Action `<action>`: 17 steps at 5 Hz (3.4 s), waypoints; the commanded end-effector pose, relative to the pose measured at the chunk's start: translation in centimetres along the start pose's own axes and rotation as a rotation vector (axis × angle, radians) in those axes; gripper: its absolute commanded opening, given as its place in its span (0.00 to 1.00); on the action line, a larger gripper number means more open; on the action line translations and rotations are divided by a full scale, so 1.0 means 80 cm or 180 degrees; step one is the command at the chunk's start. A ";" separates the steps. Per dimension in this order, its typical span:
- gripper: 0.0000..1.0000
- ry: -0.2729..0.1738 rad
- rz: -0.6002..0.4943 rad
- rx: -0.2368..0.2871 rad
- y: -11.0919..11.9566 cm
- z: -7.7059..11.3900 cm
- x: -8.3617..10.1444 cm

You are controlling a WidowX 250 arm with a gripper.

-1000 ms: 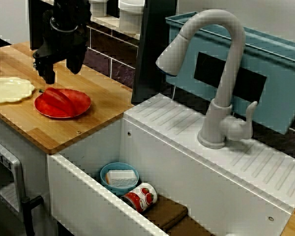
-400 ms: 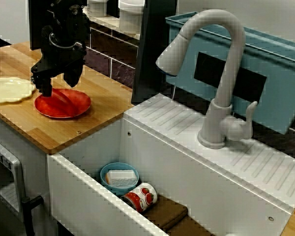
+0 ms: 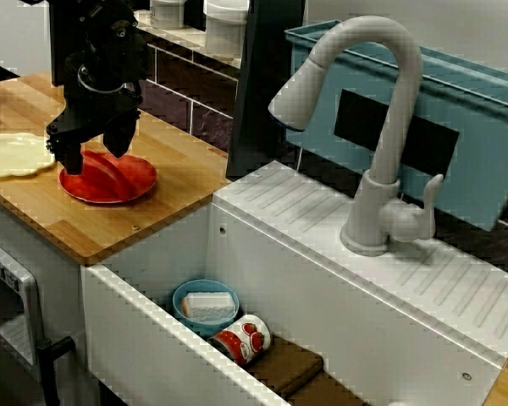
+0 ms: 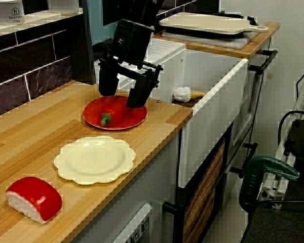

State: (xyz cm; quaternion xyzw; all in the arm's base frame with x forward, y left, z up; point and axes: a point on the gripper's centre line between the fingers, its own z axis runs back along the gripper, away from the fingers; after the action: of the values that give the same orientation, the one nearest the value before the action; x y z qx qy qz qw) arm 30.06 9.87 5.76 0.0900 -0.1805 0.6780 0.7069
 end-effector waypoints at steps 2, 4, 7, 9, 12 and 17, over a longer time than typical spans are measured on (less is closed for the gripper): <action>1.00 -0.0032 0.0038 0.0017 0.020 -0.004 -0.006; 1.00 -0.0031 0.0087 0.0092 0.014 -0.012 -0.008; 0.00 0.0013 0.0058 0.0040 0.016 -0.007 0.000; 0.00 0.0076 0.0098 0.0021 0.020 0.012 0.015; 0.00 0.0245 -0.0065 -0.0007 0.018 0.057 0.057; 0.00 -0.0204 -0.0199 -0.0244 0.054 0.038 0.111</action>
State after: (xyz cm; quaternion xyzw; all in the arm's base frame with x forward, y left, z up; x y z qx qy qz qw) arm 27.06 16.95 9.61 0.0969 -0.1951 0.6410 0.7360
